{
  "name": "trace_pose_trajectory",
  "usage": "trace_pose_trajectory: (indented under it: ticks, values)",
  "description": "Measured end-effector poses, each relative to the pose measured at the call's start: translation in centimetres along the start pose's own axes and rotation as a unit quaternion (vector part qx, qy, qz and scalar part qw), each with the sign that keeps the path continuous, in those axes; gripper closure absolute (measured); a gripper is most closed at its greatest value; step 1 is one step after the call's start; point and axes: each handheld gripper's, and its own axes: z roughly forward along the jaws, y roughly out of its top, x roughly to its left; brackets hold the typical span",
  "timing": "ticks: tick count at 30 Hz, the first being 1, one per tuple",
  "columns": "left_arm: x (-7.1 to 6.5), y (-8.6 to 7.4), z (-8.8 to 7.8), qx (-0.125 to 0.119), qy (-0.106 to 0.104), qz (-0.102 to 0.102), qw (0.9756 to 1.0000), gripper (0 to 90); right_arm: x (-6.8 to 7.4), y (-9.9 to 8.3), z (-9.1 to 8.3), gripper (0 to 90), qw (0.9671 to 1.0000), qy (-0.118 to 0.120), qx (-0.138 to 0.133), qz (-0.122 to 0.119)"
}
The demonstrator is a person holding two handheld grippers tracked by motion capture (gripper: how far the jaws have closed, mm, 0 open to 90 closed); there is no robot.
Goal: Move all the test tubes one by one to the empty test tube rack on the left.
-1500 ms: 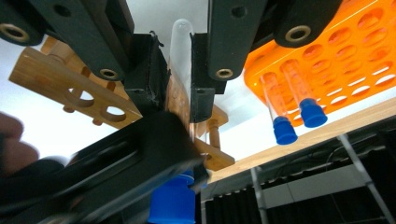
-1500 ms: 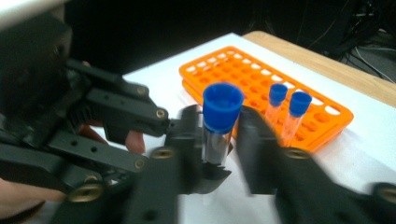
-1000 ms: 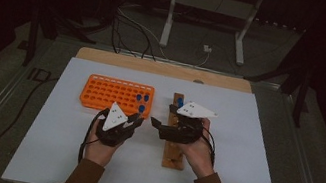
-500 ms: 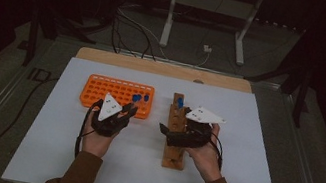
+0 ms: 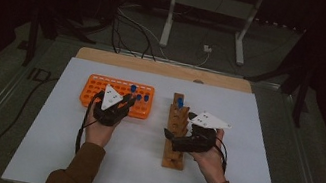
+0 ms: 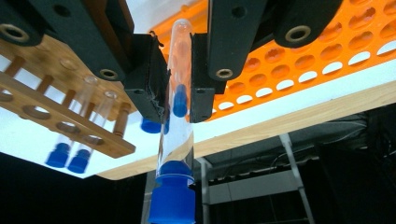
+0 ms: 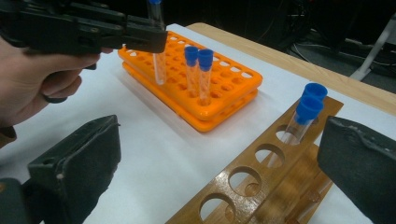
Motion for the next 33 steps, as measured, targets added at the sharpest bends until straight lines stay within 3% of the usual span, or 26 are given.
trace_pose_trajectory:
  ticks: [12,33]
  values:
    - [0.7,-0.6,1.9,0.016,0.021,-0.019,0.9995,77.0,-0.3,0.0,-0.2,0.4,1.0,-0.001,-0.002,0.001]
    - [1.3,-0.9,2.7,0.019,0.018,-0.034,0.9991,76.9,-0.3,-0.2,-0.1,2.5,1.0,0.002,0.002,0.0]
